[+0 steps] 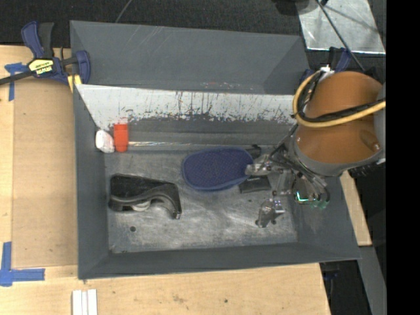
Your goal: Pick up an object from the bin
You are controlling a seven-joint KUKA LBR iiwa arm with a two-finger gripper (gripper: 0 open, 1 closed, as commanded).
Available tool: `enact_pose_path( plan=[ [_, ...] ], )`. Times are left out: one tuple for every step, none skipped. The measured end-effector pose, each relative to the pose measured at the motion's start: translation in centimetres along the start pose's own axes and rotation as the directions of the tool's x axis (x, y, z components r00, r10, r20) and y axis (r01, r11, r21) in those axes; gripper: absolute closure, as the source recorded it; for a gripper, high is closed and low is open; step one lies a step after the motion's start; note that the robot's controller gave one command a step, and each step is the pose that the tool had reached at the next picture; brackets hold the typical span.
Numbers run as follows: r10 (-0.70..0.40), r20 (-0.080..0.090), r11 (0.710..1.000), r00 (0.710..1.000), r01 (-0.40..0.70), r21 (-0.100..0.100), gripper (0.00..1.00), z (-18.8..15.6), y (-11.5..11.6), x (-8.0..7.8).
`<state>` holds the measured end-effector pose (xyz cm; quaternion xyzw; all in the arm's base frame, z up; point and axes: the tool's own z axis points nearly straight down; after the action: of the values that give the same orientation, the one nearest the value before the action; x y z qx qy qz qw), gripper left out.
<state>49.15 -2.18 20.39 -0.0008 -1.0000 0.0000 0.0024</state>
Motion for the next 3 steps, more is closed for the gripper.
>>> enact_pose_path(
  plan=[
    [0.021, 0.016, 1.0, 1.0, -0.021, -0.001, 0.0, 11.8, -1.6, -9.0],
    [0.361, -0.013, 0.933, 0.933, -0.361, 0.006, 0.0, 12.6, 1.3, -11.9],
    [0.36, -0.011, 0.933, 0.933, -0.36, 0.004, 0.0, 12.3, 1.1, -11.7]
  ],
)
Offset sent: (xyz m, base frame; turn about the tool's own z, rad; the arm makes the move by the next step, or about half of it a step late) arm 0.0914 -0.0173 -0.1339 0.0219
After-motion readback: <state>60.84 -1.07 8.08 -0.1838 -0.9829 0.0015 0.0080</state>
